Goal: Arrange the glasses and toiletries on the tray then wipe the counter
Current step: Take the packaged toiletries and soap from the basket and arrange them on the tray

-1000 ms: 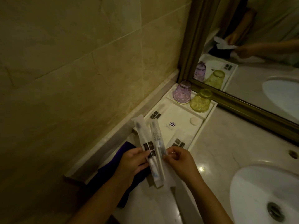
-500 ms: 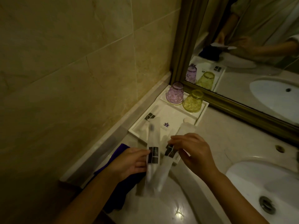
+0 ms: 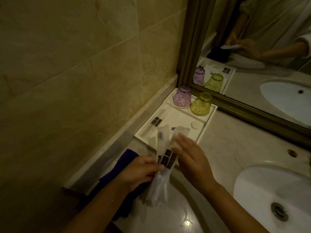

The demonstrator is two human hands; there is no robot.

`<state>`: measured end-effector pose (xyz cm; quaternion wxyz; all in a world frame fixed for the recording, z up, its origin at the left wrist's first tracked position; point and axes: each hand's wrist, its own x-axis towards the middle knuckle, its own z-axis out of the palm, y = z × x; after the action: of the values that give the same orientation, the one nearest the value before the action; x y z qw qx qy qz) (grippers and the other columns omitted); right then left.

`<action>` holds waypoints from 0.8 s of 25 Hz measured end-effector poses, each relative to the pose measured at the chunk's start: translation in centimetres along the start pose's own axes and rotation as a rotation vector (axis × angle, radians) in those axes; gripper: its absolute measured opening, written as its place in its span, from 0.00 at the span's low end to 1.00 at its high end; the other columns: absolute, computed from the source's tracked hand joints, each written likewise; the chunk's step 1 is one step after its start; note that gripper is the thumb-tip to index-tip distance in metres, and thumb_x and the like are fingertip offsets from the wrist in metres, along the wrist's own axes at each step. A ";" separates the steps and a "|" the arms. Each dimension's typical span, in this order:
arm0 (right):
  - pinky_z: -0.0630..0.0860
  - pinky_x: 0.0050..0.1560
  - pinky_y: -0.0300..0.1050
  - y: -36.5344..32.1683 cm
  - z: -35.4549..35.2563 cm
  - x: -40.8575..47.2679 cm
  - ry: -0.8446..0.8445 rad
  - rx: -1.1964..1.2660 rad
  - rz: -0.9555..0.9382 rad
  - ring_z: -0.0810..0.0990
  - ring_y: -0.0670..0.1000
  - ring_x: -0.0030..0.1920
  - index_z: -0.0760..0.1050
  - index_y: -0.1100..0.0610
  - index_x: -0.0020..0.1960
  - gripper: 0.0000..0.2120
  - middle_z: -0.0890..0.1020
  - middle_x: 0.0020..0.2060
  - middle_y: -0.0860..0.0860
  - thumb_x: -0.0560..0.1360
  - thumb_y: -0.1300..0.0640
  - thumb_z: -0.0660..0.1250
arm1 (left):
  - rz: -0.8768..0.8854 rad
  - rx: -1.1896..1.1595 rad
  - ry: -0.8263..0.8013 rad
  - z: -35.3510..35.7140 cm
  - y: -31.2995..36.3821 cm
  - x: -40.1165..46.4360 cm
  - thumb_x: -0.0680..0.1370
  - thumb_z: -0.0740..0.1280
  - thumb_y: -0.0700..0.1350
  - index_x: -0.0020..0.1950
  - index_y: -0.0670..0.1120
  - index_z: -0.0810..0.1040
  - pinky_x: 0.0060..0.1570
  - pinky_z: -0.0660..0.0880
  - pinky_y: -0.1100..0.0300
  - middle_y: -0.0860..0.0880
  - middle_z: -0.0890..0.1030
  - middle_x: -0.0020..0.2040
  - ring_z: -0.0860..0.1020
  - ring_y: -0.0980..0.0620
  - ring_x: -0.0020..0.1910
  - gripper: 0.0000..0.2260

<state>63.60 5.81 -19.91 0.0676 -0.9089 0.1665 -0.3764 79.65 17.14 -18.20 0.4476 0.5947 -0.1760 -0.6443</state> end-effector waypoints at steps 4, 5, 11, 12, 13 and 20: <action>0.79 0.50 0.48 -2.5 0.7 -0.1 -0.069 0.644 1.003 0.79 0.51 0.48 0.77 0.56 0.48 0.08 0.81 0.46 0.53 0.71 0.56 0.71 | 0.053 -0.026 0.145 0.5 -0.1 0.4 0.72 0.68 0.36 0.51 0.37 0.81 0.50 0.80 0.53 0.39 0.84 0.50 0.82 0.44 0.50 0.08; 0.79 0.44 0.45 -3.0 1.1 -0.3 -0.156 0.693 1.065 0.80 0.52 0.42 0.78 0.58 0.45 0.08 0.81 0.40 0.55 0.69 0.55 0.72 | 0.064 -0.017 0.166 0.6 -0.1 0.5 0.72 0.69 0.36 0.51 0.37 0.81 0.49 0.80 0.53 0.39 0.84 0.50 0.83 0.44 0.50 0.08; 0.77 0.35 0.39 -3.4 2.1 0.1 -0.115 0.719 1.185 0.77 0.53 0.32 0.75 0.64 0.33 0.10 0.77 0.30 0.59 0.71 0.61 0.70 | 0.102 -0.016 0.258 0.3 -0.6 0.7 0.77 0.64 0.40 0.51 0.38 0.81 0.43 0.81 0.59 0.40 0.84 0.46 0.83 0.45 0.46 0.08; 0.78 0.36 0.41 -2.8 2.0 0.5 -0.104 0.747 1.219 0.78 0.55 0.33 0.75 0.65 0.34 0.09 0.78 0.31 0.61 0.71 0.62 0.70 | 0.099 -0.023 0.284 0.0 -0.6 0.7 0.77 0.64 0.40 0.51 0.38 0.80 0.43 0.81 0.59 0.40 0.84 0.46 0.83 0.45 0.46 0.08; 0.78 0.35 0.42 -1.9 2.0 1.0 -0.098 0.766 1.254 0.78 0.56 0.33 0.75 0.65 0.35 0.08 0.77 0.31 0.62 0.71 0.62 0.69 | 0.094 -0.033 0.305 -0.4 -0.6 0.7 0.77 0.64 0.40 0.51 0.38 0.80 0.43 0.80 0.59 0.40 0.84 0.46 0.83 0.45 0.46 0.08; 0.78 0.32 0.43 5.5 5.2 7.4 -0.079 0.712 1.465 0.75 0.50 0.28 0.73 0.57 0.35 0.08 0.76 0.30 0.53 0.70 0.61 0.71 | 0.052 -0.047 0.437 -1.7 -1.5 0.4 0.75 0.67 0.40 0.51 0.38 0.79 0.36 0.80 0.62 0.39 0.83 0.46 0.82 0.45 0.45 0.07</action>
<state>70.80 -1.92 -20.08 0.5874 -0.5061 0.5864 -0.2345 80.74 18.15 -20.04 0.5054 0.7049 -0.0749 -0.4921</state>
